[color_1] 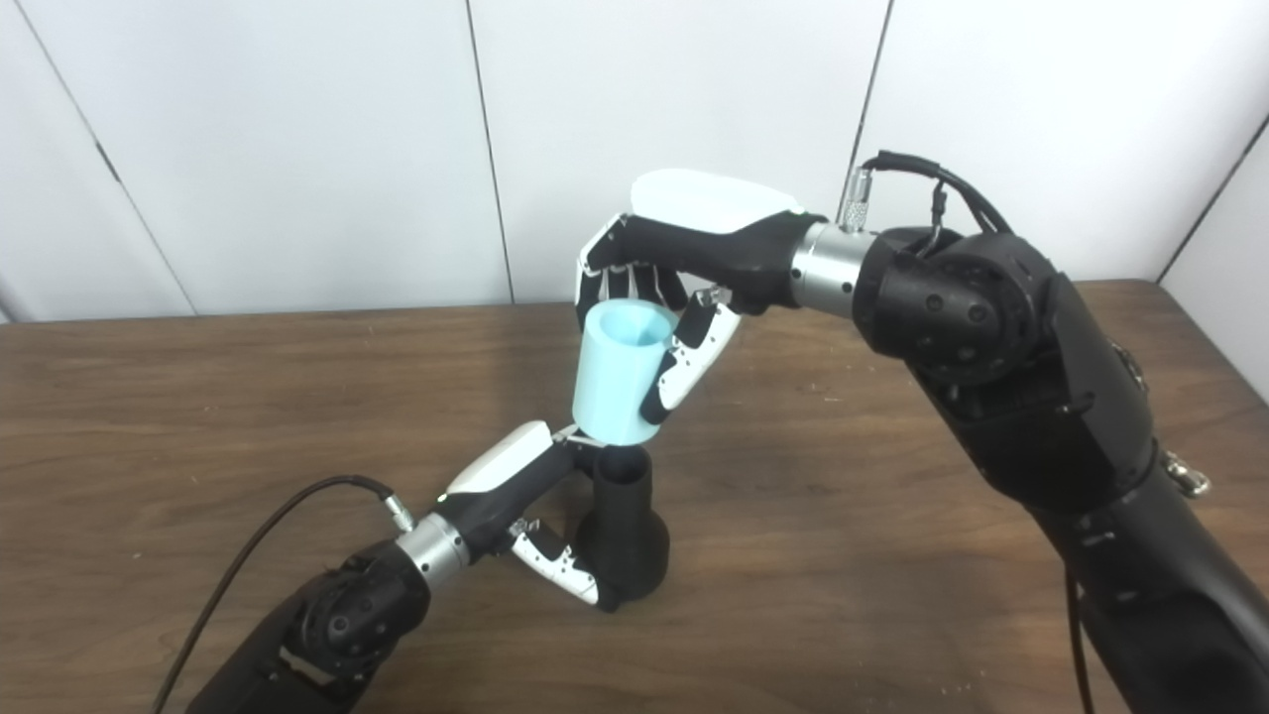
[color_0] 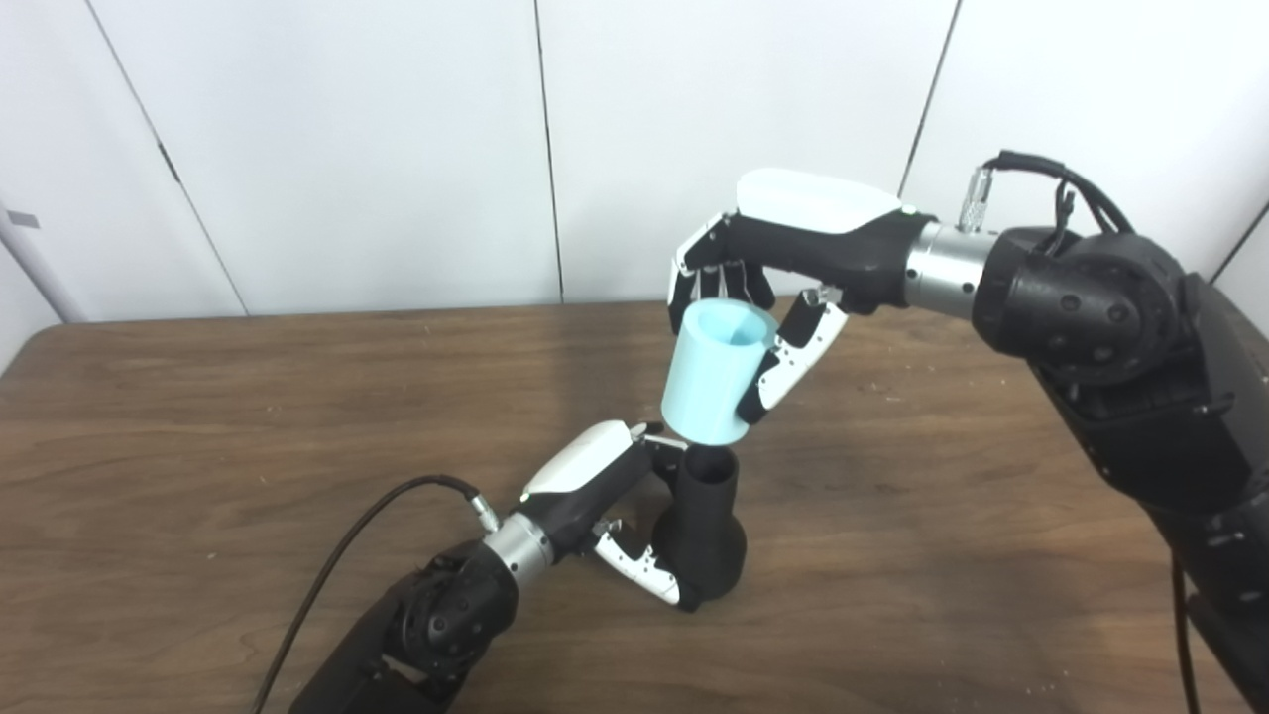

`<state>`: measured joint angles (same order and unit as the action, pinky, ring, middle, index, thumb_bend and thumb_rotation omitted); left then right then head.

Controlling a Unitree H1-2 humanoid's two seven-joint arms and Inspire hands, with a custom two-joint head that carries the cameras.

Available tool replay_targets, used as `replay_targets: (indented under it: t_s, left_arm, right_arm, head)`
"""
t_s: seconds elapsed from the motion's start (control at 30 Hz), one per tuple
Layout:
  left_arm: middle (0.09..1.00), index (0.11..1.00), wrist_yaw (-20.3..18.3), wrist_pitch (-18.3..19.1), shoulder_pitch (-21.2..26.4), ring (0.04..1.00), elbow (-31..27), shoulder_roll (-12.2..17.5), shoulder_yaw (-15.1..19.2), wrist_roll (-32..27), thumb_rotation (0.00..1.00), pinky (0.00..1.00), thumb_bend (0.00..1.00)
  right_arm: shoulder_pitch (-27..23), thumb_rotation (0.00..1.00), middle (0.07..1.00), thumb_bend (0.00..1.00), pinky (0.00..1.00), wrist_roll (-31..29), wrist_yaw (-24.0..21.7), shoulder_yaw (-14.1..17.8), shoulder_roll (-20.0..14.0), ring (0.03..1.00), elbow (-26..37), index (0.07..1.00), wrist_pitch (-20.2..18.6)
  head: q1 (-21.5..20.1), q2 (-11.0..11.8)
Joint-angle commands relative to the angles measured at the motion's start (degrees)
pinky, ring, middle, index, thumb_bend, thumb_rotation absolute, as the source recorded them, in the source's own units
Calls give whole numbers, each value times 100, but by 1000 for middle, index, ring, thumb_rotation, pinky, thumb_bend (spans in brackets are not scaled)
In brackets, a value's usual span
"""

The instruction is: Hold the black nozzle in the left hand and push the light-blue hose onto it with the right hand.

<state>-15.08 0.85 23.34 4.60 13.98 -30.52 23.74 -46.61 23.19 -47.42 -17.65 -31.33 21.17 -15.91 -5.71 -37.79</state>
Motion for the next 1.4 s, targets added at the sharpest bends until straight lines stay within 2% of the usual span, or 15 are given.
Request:
replay_targets:
  t_s: [0.0, 0.47, 1.07, 1.37]
  left_arm:
    - [481, 486, -477, 165, -265, 611, 252, 163, -190, 146, 0, 1000, 526]
    - [483, 485, -476, 210, -272, 611, 236, 132, -194, 149, 0, 1000, 526]
    - [486, 484, -452, 190, -274, 611, 246, 102, -183, 129, 0, 1000, 526]
    - [502, 475, -479, 287, -249, 609, 210, 27, -217, 165, 0, 1000, 525]
  right_arm:
    - [-248, 0, 471, 497, 333, -2, 29, 63, -135, 401, 103, 532, 92]
    - [-156, 0, 486, 499, 356, -68, -208, -101, -265, 406, 78, 520, 291]
    - [59, 0, 478, 499, 351, 127, -185, -262, -151, 411, 106, 528, 27]
    - [213, 0, 480, 497, 344, 148, 6, -125, 13, 401, 123, 529, -75]
  head:
    - [-1, -5]
    - [37, -45]
    - [113, -92]
    - [487, -135]
